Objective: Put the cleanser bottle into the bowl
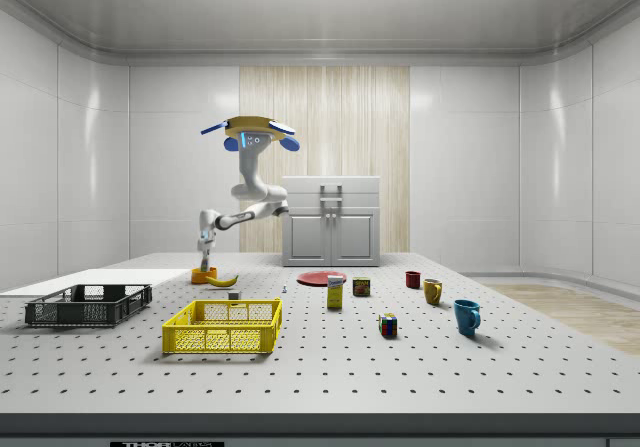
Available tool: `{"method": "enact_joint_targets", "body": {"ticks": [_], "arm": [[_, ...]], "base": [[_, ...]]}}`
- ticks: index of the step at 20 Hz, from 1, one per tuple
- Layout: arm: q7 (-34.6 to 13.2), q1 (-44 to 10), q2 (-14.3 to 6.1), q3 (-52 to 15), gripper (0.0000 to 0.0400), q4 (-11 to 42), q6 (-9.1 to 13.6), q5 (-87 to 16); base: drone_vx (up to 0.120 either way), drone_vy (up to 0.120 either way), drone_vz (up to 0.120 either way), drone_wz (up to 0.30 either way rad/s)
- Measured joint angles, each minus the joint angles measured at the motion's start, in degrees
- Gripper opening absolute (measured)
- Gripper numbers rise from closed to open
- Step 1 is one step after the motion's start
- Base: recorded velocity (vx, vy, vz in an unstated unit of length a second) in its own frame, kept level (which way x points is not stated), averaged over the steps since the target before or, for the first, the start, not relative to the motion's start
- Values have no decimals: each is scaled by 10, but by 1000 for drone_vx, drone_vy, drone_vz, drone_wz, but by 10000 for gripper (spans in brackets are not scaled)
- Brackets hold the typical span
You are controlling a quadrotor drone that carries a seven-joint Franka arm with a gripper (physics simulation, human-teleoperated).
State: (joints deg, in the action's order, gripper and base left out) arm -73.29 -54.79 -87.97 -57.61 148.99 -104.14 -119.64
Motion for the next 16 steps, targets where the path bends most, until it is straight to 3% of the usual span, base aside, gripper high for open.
{"method": "enact_joint_targets", "body": {"ticks": [4, 6, 9, 12, 16], "arm": [[0, -7, 7, 17, 147, -13, -8, -16], [0, -8, 9, 22, 247, -17, -10, -20], [1, -9, 11, 25, 328, -20, -11, -22], [2, -5, 10, 17, 366, -14, -7, -15], [3, -1, 8, 10, 387, -8, -2, -9]], "base": [[0, 0, 0, 0], [0, 0, 0, 0], [0, 0, 0, 0], [0, 0, 0, 0], [0, 0, 0, 0]]}}
